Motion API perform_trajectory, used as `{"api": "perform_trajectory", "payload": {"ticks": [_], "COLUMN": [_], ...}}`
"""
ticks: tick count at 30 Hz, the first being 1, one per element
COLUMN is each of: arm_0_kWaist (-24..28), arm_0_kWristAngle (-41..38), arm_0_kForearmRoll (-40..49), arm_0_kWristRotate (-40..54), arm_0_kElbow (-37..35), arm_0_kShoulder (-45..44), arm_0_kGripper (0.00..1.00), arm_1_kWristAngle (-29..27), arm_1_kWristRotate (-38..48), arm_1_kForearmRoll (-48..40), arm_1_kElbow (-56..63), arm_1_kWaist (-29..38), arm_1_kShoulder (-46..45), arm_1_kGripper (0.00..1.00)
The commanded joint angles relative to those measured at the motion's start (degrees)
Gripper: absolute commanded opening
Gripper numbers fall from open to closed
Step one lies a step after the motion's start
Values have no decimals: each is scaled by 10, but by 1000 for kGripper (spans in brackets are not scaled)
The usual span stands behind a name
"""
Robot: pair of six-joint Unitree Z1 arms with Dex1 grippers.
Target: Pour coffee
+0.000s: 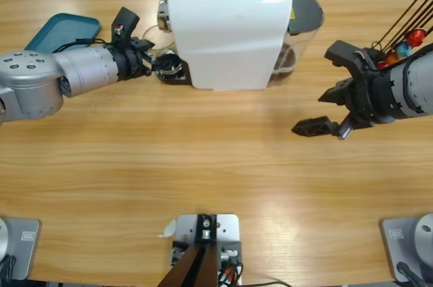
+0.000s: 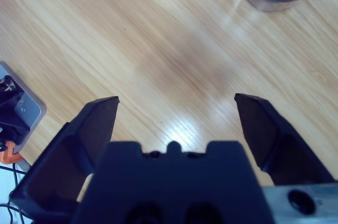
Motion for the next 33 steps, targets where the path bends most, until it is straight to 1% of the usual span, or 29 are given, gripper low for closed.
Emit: {"api": "perform_trajectory", "payload": {"ticks": [1, 7, 13, 21, 27, 33], "arm_0_kWaist": [5, 5, 5, 6, 41, 107], "arm_0_kWristAngle": [1, 1, 2, 17, 27, 30], "arm_0_kForearmRoll": [-6, -3, 0, 24, 70, 71], "arm_0_kWristRotate": [1, 9, 10, 22, 25, 13], "arm_0_kElbow": [5, 12, 34, 38, 39, 55], "arm_0_kShoulder": [26, -4, -31, -68, -108, -145], "arm_0_kGripper": [264, 264, 264, 264, 264, 264], "arm_1_kWristAngle": [-5, -5, -5, -5, -5, -4], "arm_1_kWristRotate": [8, 8, 8, 8, 7, 7], "arm_1_kForearmRoll": [7, 8, 8, 9, 9, 9], "arm_1_kElbow": [-9, -9, -10, -10, -11, -10], "arm_1_kWaist": [6, 6, 6, 6, 6, 6], "arm_1_kShoulder": [19, 19, 20, 20, 20, 18], "arm_1_kGripper": [1000, 1000, 1000, 1000, 1000, 1000]}}
